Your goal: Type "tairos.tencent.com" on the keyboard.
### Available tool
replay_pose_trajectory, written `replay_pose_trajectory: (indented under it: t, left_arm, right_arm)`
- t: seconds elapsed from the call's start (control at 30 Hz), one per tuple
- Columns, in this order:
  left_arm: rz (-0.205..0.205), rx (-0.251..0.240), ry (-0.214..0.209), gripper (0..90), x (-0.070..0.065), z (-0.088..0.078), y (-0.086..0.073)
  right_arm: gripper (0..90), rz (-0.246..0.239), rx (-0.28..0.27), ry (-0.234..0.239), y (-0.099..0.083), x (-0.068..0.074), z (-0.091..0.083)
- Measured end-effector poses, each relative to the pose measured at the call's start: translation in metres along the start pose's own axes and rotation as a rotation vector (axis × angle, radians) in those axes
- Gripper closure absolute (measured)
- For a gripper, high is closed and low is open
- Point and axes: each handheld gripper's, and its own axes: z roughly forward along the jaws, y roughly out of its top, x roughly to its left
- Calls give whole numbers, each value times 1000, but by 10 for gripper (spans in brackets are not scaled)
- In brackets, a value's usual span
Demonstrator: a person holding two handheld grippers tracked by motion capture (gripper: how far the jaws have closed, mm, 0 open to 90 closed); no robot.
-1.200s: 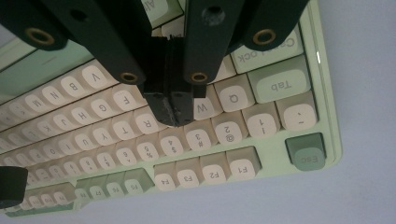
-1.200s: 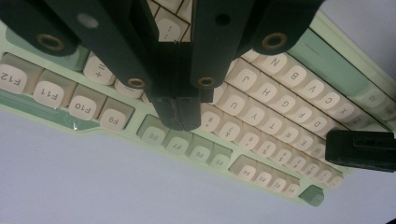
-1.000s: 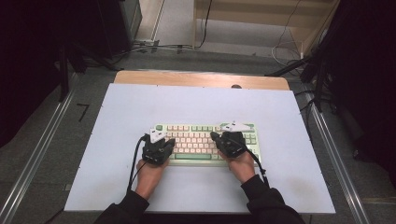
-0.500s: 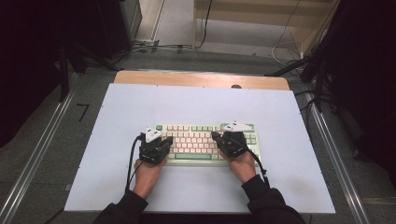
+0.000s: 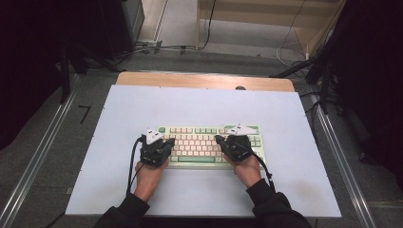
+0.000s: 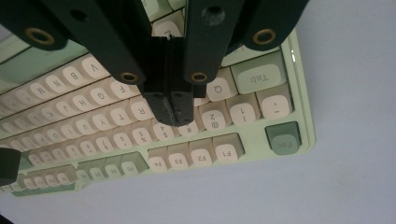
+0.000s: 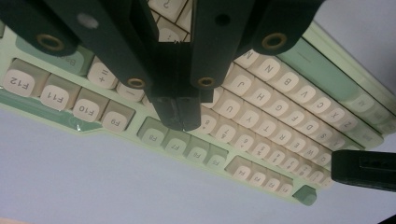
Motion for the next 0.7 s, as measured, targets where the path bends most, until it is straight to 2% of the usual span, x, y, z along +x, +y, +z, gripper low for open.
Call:
replay_pose_trajectory:
  t: [0.47,0.7]
  left_arm:
    - [1,0,-1,900,-1,0,-1]
    - [0,0,-5,900,-2,0,-1]
  right_arm:
    - [874,-13,3,4,-5,2,-5]
    - [874,-11,24,-4,-12,-1,-6]
